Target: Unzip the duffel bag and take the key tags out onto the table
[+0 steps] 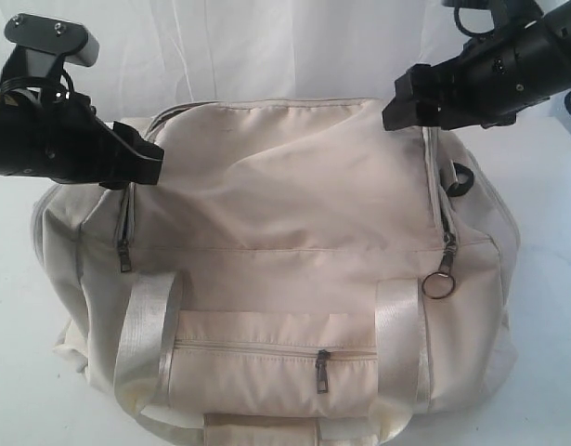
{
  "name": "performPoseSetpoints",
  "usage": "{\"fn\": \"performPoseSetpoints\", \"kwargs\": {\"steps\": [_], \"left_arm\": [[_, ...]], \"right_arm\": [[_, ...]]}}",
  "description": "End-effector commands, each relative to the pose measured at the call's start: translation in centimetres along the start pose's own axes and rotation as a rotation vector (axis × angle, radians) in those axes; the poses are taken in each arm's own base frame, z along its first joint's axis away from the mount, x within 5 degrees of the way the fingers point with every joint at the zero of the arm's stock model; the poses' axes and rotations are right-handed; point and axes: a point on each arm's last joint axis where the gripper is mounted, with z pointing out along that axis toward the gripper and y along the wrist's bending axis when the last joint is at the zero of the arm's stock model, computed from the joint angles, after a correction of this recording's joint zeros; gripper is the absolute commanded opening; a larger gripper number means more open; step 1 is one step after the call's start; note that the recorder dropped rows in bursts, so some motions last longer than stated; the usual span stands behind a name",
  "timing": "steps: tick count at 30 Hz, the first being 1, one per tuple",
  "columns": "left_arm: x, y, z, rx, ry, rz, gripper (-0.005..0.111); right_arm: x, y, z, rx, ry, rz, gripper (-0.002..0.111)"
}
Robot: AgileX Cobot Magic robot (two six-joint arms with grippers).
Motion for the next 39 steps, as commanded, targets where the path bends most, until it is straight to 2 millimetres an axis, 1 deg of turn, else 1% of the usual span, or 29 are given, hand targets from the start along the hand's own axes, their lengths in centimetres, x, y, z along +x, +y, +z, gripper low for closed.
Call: {"fn": "performPoseSetpoints", "kwargs": {"steps": [1, 5, 8, 11, 17, 20, 21, 22, 23, 24, 25, 26, 27, 28, 29, 30, 31, 32, 33, 34, 35, 36, 39], "left_arm": [[-0.2, 0.0, -0.3, 0.005, -0.005, -0.003, 0.054], [-0.2, 0.0, -0.3, 0.005, -0.005, -0.003, 0.054], [-0.2, 0.0, -0.3, 0.005, -0.005, 0.000, 0.054], [-0.2, 0.0, -0.3, 0.005, -0.005, 0.000, 0.054], [-0.2, 0.0, -0.3, 0.005, -0.005, 0.000, 0.054], [-0.2, 0.0, -0.3, 0.005, -0.005, 0.000, 0.054], [-0.2, 0.0, -0.3, 0.005, -0.005, 0.000, 0.054], [-0.2, -0.1, -0.3, 0.007, -0.003, 0.000, 0.054], [-0.4, -0.2, -0.7, 0.019, -0.001, 0.005, 0.054], [-0.7, -0.3, -1.0, 0.029, 0.000, 0.013, 0.054], [-1.7, -0.6, -2.2, 0.048, -0.018, 0.030, 0.054], [-2.1, -0.7, -2.9, 0.056, -0.027, 0.041, 0.054], [-3.2, -1.0, -4.6, 0.065, -0.044, 0.088, 0.054], [-3.7, -1.1, -5.3, 0.066, -0.058, 0.104, 0.054], [-4.5, -1.3, -6.9, 0.073, -0.092, 0.110, 0.054], [-4.7, -1.4, -7.6, 0.076, -0.105, 0.114, 0.054], [-5.1, -1.6, -8.8, 0.085, -0.122, 0.123, 0.054], [-5.2, -1.8, -9.4, 0.096, -0.119, 0.124, 0.054], [-5.1, -1.9, -9.7, 0.102, -0.115, 0.124, 0.054], [-4.9, -2.0, -9.9, 0.113, -0.096, 0.125, 0.054], [-4.7, -2.1, -9.9, 0.123, -0.076, 0.126, 0.054], [-4.5, -2.2, -9.8, 0.139, -0.044, 0.129, 0.054], [-4.0, -2.3, -9.4, 0.158, 0.004, 0.129, 0.054]], "right_arm": [[0.1, -0.7, 1.0, -0.001, 0.024, 0.033, 0.069], [0.1, -0.4, 1.8, -0.068, 0.017, 0.080, 0.067], [-0.1, -0.1, 1.8, -0.100, -0.003, 0.081, 0.062], [-0.1, -0.1, 1.8, -0.101, -0.003, 0.083, 0.053], [-0.1, -0.1, 1.8, -0.096, -0.010, 0.083, 0.029], [-0.1, -0.1, 1.8, -0.099, -0.007, 0.072, 0.016], [0.0, 0.1, 1.7, -0.119, 0.007, 0.048, 0.008], [0.1, 0.4, 1.5, -0.141, 0.019, 0.016, 0.002], [0.4, 1.4, 0.7, -0.233, 0.048, -0.033, 0.000], [0.4, 2.0, 0.3, -0.276, 0.054, -0.044, 0.000], [0.6, 3.2, -1.1, -0.363, 0.066, -0.066, 0.000], [0.7, 3.8, -1.9, -0.390, 0.073, -0.083, 0.000], [1.0, 5.2, -3.4, -0.437, 0.088, -0.122, 0.000], [1.2, 5.8, -4.0, -0.451, 0.090, -0.137, 0.000], [1.9, 7.2, -5.2, -0.487, 0.095, -0.172, 0.000], [2.3, 7.8, -5.7, -0.504, 0.104, -0.186, 0.000], [3.7, 9.2, -6.5, -0.558, 0.149, -0.218, 0.000], [5.2, 10.4, -7.0, -0.603, 0.196, -0.243, 0.000], [6.4, 10.9, -7.1, -0.624, 0.228, -0.254, 0.000], [8.2, 11.5, -7.0, -0.642, 0.277, -0.263, 0.000], [9.4, 11.7, -7.0, -0.648, 0.312, -0.273, 0.000], [11.0, 12.0, -6.9, -0.651, 0.369, -0.296, 0.000], [15.0, 11.5, -5.9, -0.623, 0.521, -0.332, 0.000]]}}
